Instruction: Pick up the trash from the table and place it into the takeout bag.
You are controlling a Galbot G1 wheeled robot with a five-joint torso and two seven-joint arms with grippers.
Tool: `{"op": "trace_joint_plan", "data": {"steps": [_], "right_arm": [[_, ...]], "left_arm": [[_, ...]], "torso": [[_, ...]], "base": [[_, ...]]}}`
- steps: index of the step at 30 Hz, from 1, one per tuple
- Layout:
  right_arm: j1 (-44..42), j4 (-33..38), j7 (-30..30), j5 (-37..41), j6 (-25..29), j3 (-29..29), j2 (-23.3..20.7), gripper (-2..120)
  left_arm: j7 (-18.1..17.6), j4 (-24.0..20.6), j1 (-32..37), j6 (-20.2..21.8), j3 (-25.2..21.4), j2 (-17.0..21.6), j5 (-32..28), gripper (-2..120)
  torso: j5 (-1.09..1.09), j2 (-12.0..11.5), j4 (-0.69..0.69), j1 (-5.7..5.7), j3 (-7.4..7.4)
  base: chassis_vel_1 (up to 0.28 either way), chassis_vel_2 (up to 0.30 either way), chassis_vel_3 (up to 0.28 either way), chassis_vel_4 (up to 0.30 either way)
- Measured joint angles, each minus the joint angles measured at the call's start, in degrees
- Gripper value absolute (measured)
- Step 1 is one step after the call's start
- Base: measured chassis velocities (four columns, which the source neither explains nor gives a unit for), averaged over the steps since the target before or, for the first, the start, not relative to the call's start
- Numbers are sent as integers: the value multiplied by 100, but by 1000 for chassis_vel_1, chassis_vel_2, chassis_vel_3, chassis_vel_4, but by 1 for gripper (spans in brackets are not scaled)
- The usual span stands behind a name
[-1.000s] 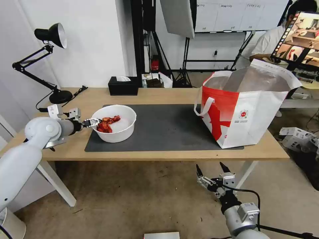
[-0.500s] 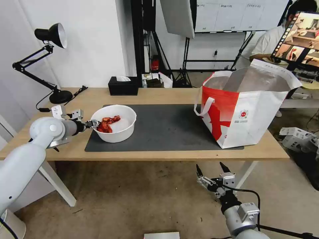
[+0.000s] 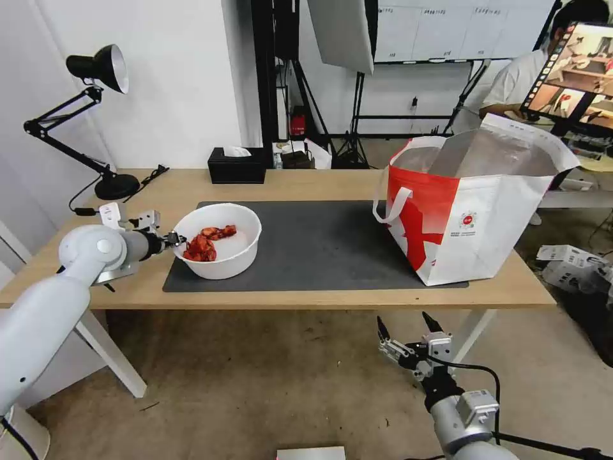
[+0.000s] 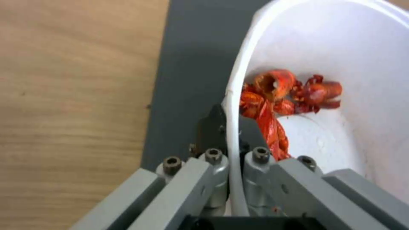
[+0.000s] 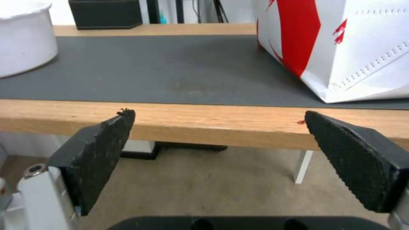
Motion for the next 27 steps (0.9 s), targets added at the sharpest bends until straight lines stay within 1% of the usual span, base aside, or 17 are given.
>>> {"op": "trace_joint_plan", "data": {"steps": [5,7,8,10,11,13,14,15,17,18,20,21,22,23,26,27], "right_arm": [[0,0,0,0,0,0,0,100],[0,0,0,0,0,0,0,100],[0,0,0,0,0,0,0,100],[0,0,-1,0,0,0,0,100],[0,0,-1,0,0,0,0,100],[0,0,0,0,0,0,-1,100],[0,0,0,0,0,0,-1,100],[0,0,1,0,0,0,-1,100],[0,0,-1,0,0,0,-1,100],[0,0,-1,0,0,0,-1,100],[0,0,0,0,0,0,-1,100],[1,0,0,0,0,0,-1,100],[1,0,0,0,0,0,-1,100],[1,0,0,0,0,0,-1,100],[1,0,0,0,0,0,-1,100],[1,0,0,0,0,0,-1,100]], "left_arm": [[11,-206,-250,-87,17,-12,2,0],[5,-404,-640,-202,182,-34,-5,0],[5,-404,-640,-202,182,-34,-5,0],[-121,-632,-1330,-344,545,-149,-10,0],[-121,-632,-1330,-344,545,-149,-10,0],[-291,-704,-1857,-427,919,-331,-17,0],[-291,-704,-1857,-427,919,-331,-17,0],[-409,-683,-2154,-463,1149,-482,-35,0],[-620,-454,-2776,-497,1630,-894,-90,0],[-620,-454,-2776,-497,1630,-894,-90,0],[-779,-173,-3347,-562,2000,-1272,-101,0],[-813,-87,-3505,-585,2107,-1390,-104,0],[-882,141,-3865,-635,2336,-1729,-102,0],[-882,141,-3865,-635,2336,-1729,-102,0],[-989,616,-4368,-670,2605,-2467,-33,0],[-989,616,-4368,-670,2605,-2467,-33,0]], "torso": [[0,0,0,0,0],[2,0,0,0,0],[2,0,0,0,0],[3,0,-1,0,0],[3,0,-1,0,0],[3,0,0,0,-1],[3,0,0,0,-1],[4,0,0,0,0],[0,0,-1,0,0],[0,0,-1,0,0],[4,0,-2,2,0],[5,0,-2,1,0],[4,0,-3,1,0],[4,0,-3,1,0],[5,0,-3,1,0],[5,0,-3,1,0]], "base": [[0,0,0,0],[0,0,0,0],[0,0,0,0],[0,0,0,0],[0,0,0,0],[0,0,0,0],[0,0,0,0],[0,0,0,0],[0,0,0,0],[0,0,0,0],[0,0,0,0],[0,0,0,0],[0,0,0,0],[0,0,0,0],[0,0,0,0],[0,0,0,0]]}}
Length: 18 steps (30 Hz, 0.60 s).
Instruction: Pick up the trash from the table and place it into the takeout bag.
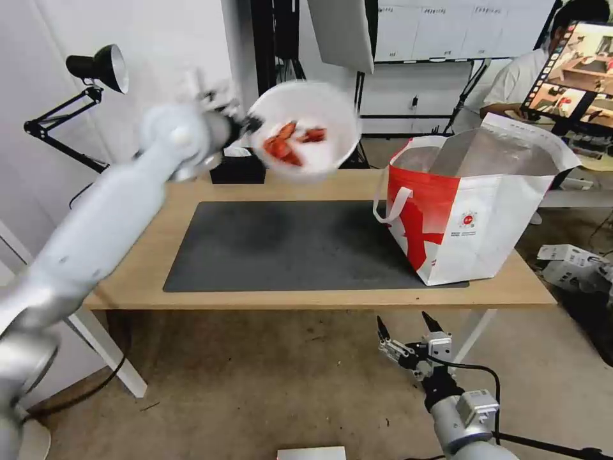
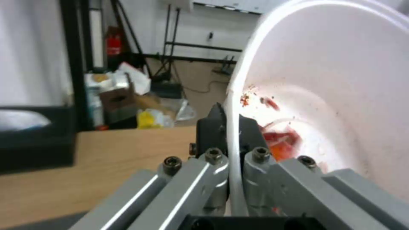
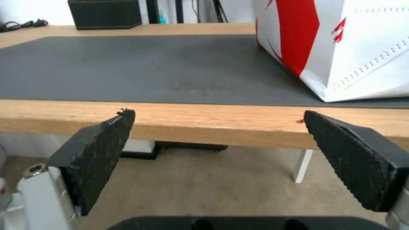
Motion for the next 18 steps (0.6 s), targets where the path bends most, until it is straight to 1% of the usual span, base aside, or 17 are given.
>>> {"op": "trace_joint_plan", "data": {"steps": [2,3,4,7,8,10,11,12,14,15,16,17,18], "right_arm": [[0,0,0,0,0,0,0,100],[0,0,0,0,0,0,0,100],[0,0,0,0,0,0,0,100],[0,0,0,0,0,0,0,100],[0,0,0,0,0,0,0,100],[0,0,0,0,0,0,0,100],[0,0,0,0,0,0,0,100],[0,0,0,0,0,0,0,100],[0,0,0,0,0,0,0,100],[0,0,0,0,0,0,0,100],[0,0,0,0,0,0,0,100],[0,0,0,0,0,0,0,100],[0,0,0,0,0,0,0,100]], "left_arm": [[-75,310,-173,-28,78,-395,131,0],[-127,518,-249,-56,122,-656,231,0],[-127,518,-249,-56,122,-656,231,0],[-122,1051,-375,-128,232,-1356,552,0],[-122,1051,-375,-128,232,-1356,552,0],[52,1436,-415,-217,331,-1784,958,0],[129,1711,-448,-326,451,-2053,1255,0],[129,1711,-448,-326,451,-2053,1255,0],[234,2020,-497,-488,611,-2356,1648,0],[324,2116,-514,-567,691,-2450,1872,0],[324,2116,-514,-567,691,-2450,1872,0],[469,2252,-540,-745,840,-2557,2243,0],[537,2308,-555,-864,939,-2580,2410,0]], "torso": [[0,0,1,0,0],[-1,0,2,0,0],[-1,0,2,0,0],[-1,0,2,0,0],[-1,0,2,0,0],[0,0,0,0,0],[-1,0,1,0,0],[-1,0,1,0,0],[0,0,0,0,0],[0,0,0,0,0],[0,0,0,0,0],[-1,0,-1,0,0],[-1,0,-1,0,0]], "base": [[0,0,0,0],[0,0,0,0],[0,0,0,0],[0,0,0,0],[0,0,0,0],[0,0,0,0],[0,0,0,0],[0,0,0,0],[0,0,0,0],[0,0,0,0],[0,0,0,0],[0,0,0,0],[0,0,0,0]]}}
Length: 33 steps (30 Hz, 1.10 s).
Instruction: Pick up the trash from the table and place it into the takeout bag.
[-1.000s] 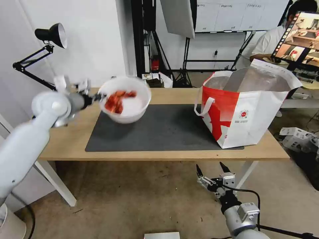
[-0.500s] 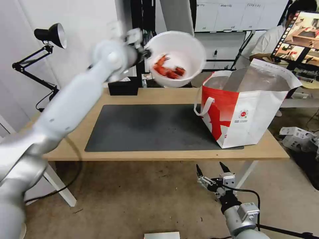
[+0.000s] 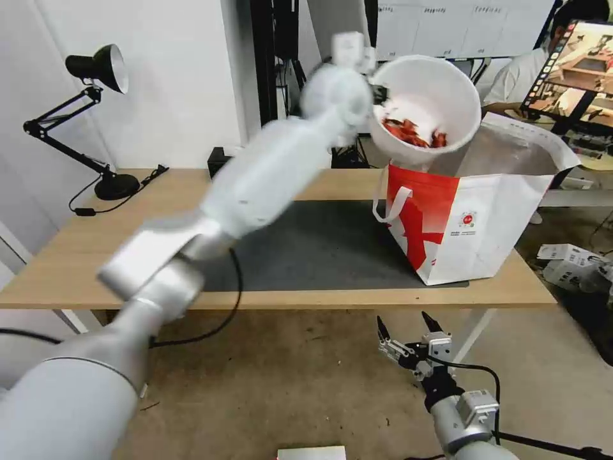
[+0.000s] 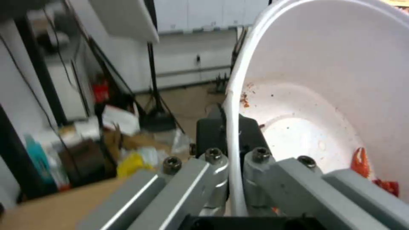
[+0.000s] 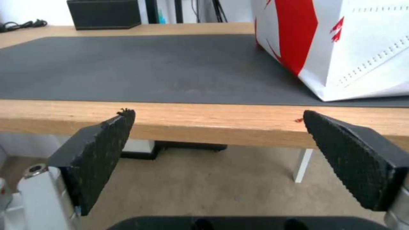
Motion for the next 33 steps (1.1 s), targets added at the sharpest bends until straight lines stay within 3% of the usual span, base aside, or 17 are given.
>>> {"op": "trace_joint_plan", "data": {"steps": [5,6,8,15,22,29,33], "right_arm": [[1,0,0,0,0,0,0,100],[1,0,0,0,0,0,0,100],[0,0,0,0,0,0,0,100],[0,0,0,0,0,0,0,100],[0,0,0,0,0,0,0,100],[1,0,0,0,0,0,0,100],[0,0,0,0,0,0,0,100]], "left_arm": [[678,-16,51,-368,435,66,701,0],[678,-16,51,-368,435,66,701,0],[1216,-64,93,-607,641,125,1012,0],[1675,-52,115,-645,893,129,1074,0],[2253,179,9,82,919,61,318,0],[2524,307,24,260,1005,54,170,0],[2650,340,23,266,1049,52,125,13]], "torso": [[-2,0,5,0,0],[-2,0,5,0,0],[-2,0,4,0,0],[-2,0,2,0,0],[-2,0,2,0,0],[-2,0,3,0,0],[-2,0,3,0,0]], "base": [[0,0,0,0],[0,0,0,0],[0,0,0,0],[0,0,0,0],[0,0,0,0],[0,0,0,0],[0,0,0,0]]}}
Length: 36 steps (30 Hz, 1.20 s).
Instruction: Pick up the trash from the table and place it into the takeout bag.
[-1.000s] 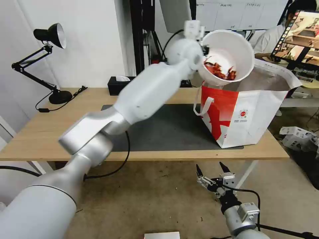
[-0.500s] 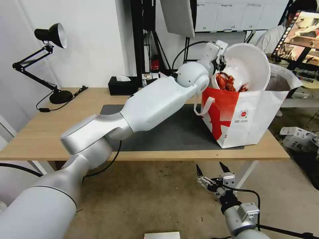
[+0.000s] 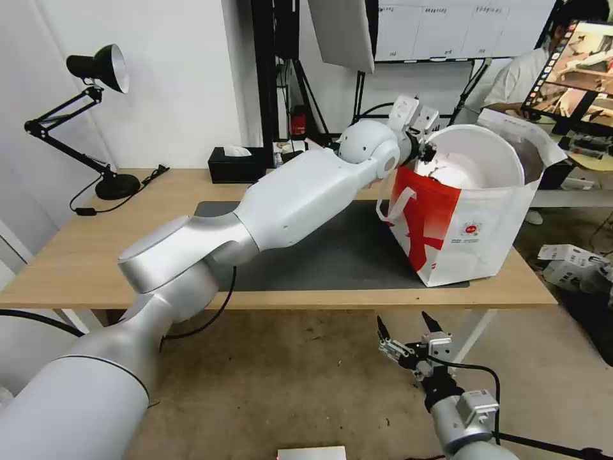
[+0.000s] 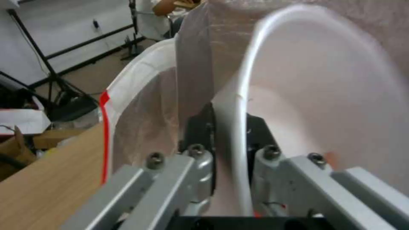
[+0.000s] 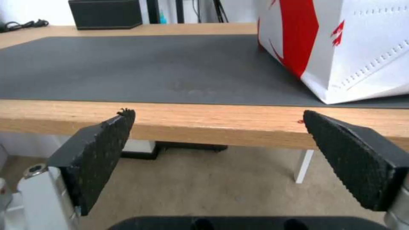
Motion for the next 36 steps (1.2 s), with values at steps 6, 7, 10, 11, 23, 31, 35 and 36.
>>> {"op": "trace_joint_plan", "data": {"steps": [6,7,10,11,23,31,35,36], "right_arm": [[0,0,0,0,0,0,0,100],[0,0,0,0,0,0,0,100],[0,0,0,0,0,0,0,100],[0,0,0,0,0,0,0,100],[0,0,0,0,0,0,0,100],[-1,0,1,0,0,0,0,100],[1,0,0,0,0,0,0,100],[1,0,0,0,0,0,0,100]], "left_arm": [[67,-88,16,221,63,3,-200,33],[68,-122,32,236,76,3,-217,38],[57,-154,45,237,87,3,-225,47],[-1,-215,67,211,91,6,-229,54],[-553,-1593,89,-226,-105,970,-407,96],[-713,-2888,340,-434,-384,2075,-591,100],[-743,-3637,871,-576,-786,3026,-623,100],[-743,-3637,871,-576,-786,3026,-623,100]], "torso": [[0,0,0,0,0],[0,0,0,0,0],[0,0,0,0,0],[0,0,0,0,0],[-1,0,3,0,0],[-1,0,-4,0,0],[-4,0,2,0,0],[-4,0,2,0,0]], "base": [[0,0,0,0],[0,0,0,0],[0,0,0,0],[0,0,0,0],[0,0,0,0],[0,0,0,0],[0,0,0,0],[0,0,0,0]]}}
